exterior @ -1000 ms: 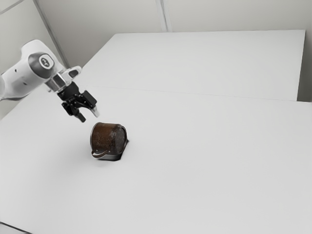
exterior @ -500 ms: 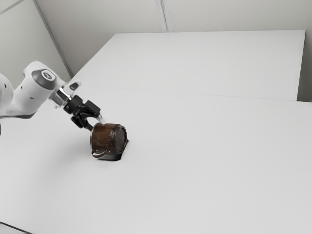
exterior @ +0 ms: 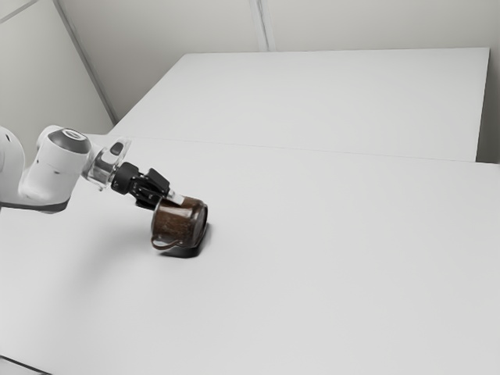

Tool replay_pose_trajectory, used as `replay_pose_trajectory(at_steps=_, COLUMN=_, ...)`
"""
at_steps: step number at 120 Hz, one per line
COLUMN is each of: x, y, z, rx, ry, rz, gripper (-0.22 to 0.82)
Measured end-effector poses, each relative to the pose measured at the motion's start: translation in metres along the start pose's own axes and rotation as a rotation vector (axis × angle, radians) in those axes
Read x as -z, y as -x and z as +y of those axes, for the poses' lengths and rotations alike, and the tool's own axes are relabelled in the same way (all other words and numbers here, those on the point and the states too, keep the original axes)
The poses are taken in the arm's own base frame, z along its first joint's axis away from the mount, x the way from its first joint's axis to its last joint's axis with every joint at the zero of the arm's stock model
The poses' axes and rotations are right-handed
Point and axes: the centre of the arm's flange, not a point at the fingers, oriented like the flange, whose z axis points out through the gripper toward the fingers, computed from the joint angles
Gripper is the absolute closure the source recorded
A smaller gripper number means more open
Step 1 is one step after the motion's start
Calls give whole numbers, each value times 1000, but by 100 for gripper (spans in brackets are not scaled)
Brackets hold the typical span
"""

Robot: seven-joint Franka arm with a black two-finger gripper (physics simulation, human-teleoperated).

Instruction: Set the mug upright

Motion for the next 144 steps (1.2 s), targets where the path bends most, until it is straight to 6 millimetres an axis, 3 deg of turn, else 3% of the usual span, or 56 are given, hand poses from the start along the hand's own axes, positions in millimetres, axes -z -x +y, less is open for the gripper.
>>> replay_pose_trajectory(at_steps=14, x=-2, y=-1, z=3, rx=-25, ry=4, rz=4, gripper=65)
replay_pose_trajectory(at_steps=40, x=0, y=-3, z=19, rx=-87, ry=-1, rz=10, gripper=75)
replay_pose_trajectory(at_steps=65, x=12, y=-9, z=110, rx=-277, ry=-101, rz=-23, gripper=77)
replay_pose_trajectory(at_steps=83, x=3, y=-6, z=177, rx=-411, ry=-298, rz=-152, gripper=77)
replay_pose_trajectory(at_steps=102, x=-15, y=17, z=224, rx=-492, ry=-538, rz=-291, gripper=78)
replay_pose_trajectory(at_steps=120, x=-16, y=53, z=220, rx=-465, ry=-709, rz=-326, gripper=78)
replay_pose_trajectory(at_steps=144, x=-53, y=97, z=195, rx=-462, ry=-823, rz=-279, gripper=78)
